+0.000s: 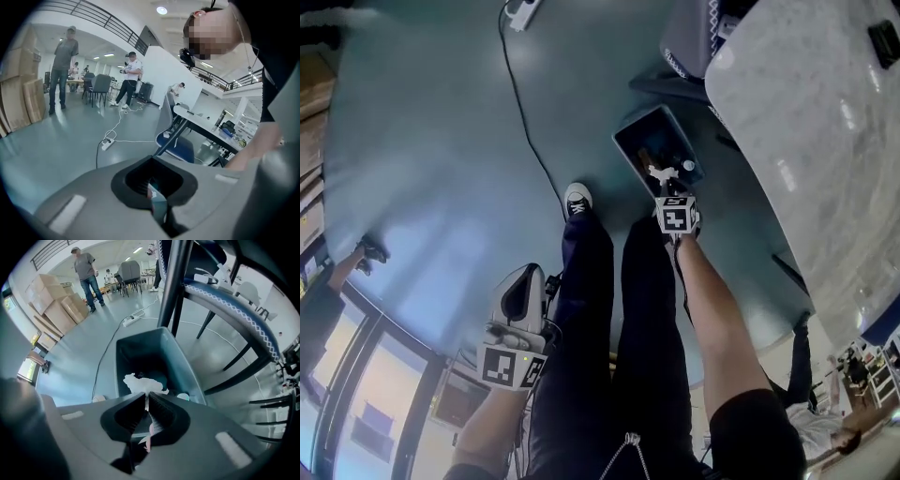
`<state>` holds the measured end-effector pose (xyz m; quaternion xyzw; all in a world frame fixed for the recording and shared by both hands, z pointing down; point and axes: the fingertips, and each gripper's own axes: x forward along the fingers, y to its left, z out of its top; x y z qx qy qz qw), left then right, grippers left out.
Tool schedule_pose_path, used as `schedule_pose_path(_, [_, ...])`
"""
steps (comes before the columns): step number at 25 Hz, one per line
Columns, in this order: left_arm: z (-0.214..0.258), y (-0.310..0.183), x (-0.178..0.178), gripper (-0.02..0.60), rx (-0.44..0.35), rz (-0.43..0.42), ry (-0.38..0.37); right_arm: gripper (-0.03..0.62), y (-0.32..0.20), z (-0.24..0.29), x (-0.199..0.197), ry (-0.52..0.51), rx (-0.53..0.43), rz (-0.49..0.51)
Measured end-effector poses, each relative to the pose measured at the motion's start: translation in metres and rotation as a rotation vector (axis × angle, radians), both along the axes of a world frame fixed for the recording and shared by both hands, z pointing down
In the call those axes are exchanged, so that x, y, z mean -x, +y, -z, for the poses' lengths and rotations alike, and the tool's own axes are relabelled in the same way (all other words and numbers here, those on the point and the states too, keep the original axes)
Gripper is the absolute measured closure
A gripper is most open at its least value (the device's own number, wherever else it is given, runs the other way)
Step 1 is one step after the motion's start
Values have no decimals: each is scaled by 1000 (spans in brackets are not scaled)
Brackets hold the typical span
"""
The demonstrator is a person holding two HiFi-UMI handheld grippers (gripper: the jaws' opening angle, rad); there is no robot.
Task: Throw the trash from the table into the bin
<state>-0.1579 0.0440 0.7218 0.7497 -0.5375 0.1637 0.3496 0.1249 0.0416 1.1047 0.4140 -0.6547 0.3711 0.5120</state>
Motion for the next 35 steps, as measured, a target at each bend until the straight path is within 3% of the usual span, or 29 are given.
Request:
schedule_pose_path(7, [-12, 16, 1, 581, 14, -7, -5, 535, 3, -33, 0, 62, 69, 47])
schedule_pose_path(11, [-14, 21, 5, 581, 17, 11, -7, 439, 9, -36, 4, 43, 107, 61])
schedule_pose_path(15, [-13, 24, 1, 581, 11, 11, -2, 449, 6, -22, 2, 35, 78, 44])
schedule_pose_path(18, [-1, 27, -8, 581, -1, 6, 11, 506, 9, 9, 10, -28, 42, 6])
schedule_pose_path(20, [14, 25, -18, 581, -28, -2, 24, 559, 12, 42, 20, -99, 8, -8])
schedule_pose_path(25, [57, -4, -49, 581, -149, -38, 64, 565, -4, 163, 50, -317, -132, 20])
schedule_pose_path(28, [100, -9, -67, 581, -175, -84, 77, 565, 9, 250, 60, -435, -144, -27])
schedule_pose_path(35, [220, 2, -121, 581, -256, -248, 113, 565, 24, 456, 59, -599, -157, -72])
